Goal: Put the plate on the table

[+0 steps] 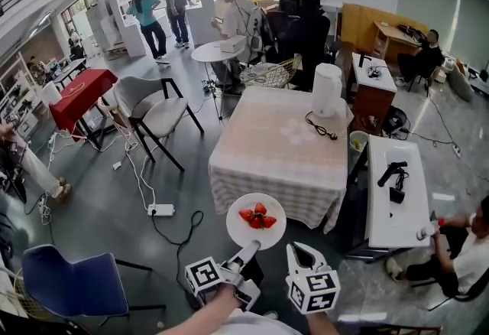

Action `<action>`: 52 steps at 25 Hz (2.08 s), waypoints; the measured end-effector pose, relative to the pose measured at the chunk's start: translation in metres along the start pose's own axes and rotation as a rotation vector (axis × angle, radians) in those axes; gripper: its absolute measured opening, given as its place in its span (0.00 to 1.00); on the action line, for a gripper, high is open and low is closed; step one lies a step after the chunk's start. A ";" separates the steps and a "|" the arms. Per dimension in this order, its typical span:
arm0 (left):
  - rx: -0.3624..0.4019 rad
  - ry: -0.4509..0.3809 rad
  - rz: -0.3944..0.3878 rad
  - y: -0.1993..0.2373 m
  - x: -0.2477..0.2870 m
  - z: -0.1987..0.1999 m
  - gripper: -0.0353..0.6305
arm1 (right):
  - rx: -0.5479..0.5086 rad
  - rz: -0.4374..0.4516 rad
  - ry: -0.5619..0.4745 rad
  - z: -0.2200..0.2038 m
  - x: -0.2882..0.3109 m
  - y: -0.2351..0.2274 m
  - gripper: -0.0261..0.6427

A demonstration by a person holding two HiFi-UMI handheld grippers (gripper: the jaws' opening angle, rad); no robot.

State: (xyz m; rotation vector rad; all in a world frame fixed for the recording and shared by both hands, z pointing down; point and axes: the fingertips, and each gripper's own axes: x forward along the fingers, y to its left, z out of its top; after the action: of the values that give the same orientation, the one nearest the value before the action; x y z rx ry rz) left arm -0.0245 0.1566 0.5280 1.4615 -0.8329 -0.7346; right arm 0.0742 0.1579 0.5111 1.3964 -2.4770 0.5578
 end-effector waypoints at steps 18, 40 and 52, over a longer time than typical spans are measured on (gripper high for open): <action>-0.063 0.143 0.011 0.023 0.115 0.155 0.08 | 0.039 -0.117 0.030 0.076 0.163 -0.020 0.05; -0.020 0.281 0.028 0.053 0.204 0.230 0.08 | 0.070 -0.160 0.050 0.105 0.274 -0.055 0.05; 0.022 0.285 0.107 0.085 0.310 0.223 0.08 | 0.061 -0.117 0.088 0.122 0.322 -0.158 0.05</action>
State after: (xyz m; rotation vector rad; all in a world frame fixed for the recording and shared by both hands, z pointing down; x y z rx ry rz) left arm -0.0512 -0.2252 0.6109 1.4871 -0.6943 -0.4255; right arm 0.0419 -0.2164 0.5603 1.4942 -2.3115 0.6601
